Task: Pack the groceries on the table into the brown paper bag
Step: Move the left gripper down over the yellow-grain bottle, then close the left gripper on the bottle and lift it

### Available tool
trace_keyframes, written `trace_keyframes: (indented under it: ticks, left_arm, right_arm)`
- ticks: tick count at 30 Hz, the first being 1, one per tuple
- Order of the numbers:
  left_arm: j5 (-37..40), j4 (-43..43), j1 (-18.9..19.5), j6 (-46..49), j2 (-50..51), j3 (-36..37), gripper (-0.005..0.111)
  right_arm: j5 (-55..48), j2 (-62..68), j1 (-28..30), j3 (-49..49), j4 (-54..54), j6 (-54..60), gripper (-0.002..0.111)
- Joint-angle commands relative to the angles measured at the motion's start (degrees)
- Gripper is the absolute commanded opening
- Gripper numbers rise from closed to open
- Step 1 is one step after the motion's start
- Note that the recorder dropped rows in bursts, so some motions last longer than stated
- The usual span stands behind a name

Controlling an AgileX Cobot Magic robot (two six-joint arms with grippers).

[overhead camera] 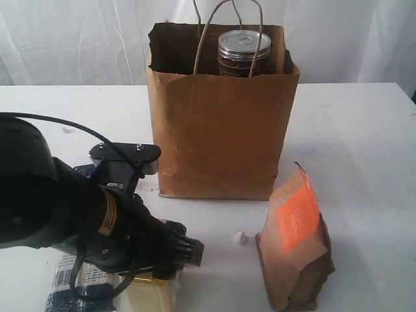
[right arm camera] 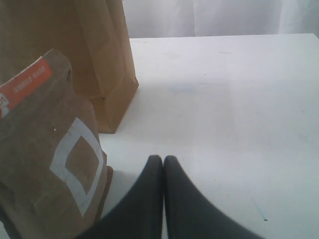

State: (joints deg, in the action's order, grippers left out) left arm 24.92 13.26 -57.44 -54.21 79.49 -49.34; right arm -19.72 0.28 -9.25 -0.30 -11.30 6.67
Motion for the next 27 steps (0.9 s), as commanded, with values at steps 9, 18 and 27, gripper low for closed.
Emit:
trace_keyframes:
  ticks: [9,18,27]
  left_arm:
    - [1.8,2.2,-0.5,1.8,0.0,-0.1,0.041]
    - [1.0,4.0,-1.6,4.4,-0.7,-1.6,0.0]
    - [14.3,6.7,-3.3,9.3,-3.2,-9.6,0.0]
  right_arm:
    - [0.1,-0.3,0.3,0.3,0.2,0.0,0.0]
    - [0.1,-0.3,0.3,0.3,0.2,0.0,0.0]
    - [0.1,-0.3,0.3,0.3,0.2,0.0,0.0]
